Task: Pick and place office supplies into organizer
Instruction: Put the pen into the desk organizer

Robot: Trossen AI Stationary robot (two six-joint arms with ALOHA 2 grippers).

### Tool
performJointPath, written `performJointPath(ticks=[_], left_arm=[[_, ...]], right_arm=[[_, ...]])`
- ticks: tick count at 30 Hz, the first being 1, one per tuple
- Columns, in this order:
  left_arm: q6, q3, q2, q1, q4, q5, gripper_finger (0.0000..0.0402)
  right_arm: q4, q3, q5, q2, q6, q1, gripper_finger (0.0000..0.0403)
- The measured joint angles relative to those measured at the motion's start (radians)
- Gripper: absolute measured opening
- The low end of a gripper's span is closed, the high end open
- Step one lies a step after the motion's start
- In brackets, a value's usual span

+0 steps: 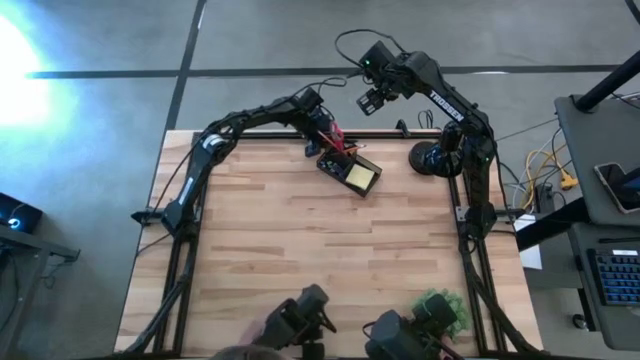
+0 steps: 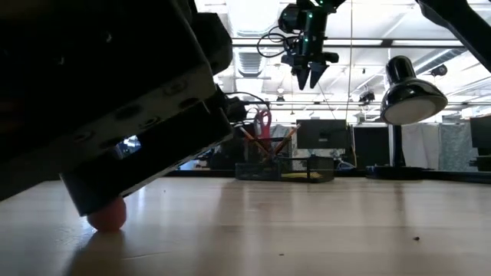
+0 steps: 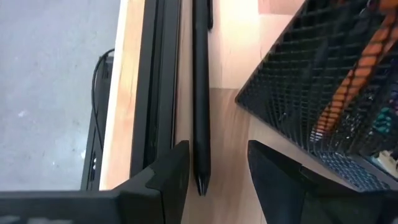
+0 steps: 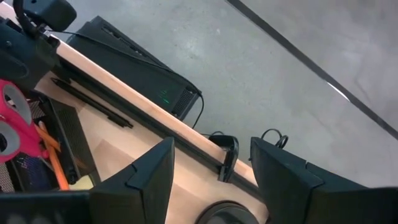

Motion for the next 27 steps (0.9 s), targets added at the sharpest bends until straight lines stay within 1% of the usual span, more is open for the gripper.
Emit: performJointPath(ticks=[4,7,12,16,18,24,27], left_arm=[[-0.025,-0.001,0.000,-0.012,-0.008,-0.067,0.0150],[-0.003,-0.002,0.000,-0.009,-0.027,-0.068,0.0138],[0.016,-0.002,0.001,-0.011,0.000,-0.116,0.0082],[0.024,-0.002,0.002,-0.010,-0.001,-0.118,0.0035],[0.025,-0.002,0.002,-0.009,0.002,-0.119,0.0022],[0.025,-0.002,0.002,-0.008,0.008,-0.128,0.0015],[-0.040,-0.004,0.001,-0.013,0.032,-0.173,0.0022]], right_arm=[[0.001,0.000,0.000,0.000,-0.011,0.000,0.0201],[0.001,0.000,0.000,0.000,-0.012,0.000,0.0201],[0.003,0.000,0.000,0.000,-0.012,0.000,0.0201],[0.003,0.000,0.000,0.000,-0.012,0.000,0.0201],[0.004,0.000,0.000,0.000,-0.012,0.000,0.0201],[0.006,0.000,0.000,0.000,-0.012,-0.002,0.0201],[0.007,0.000,0.000,0.000,-0.012,-0.003,0.0201]])
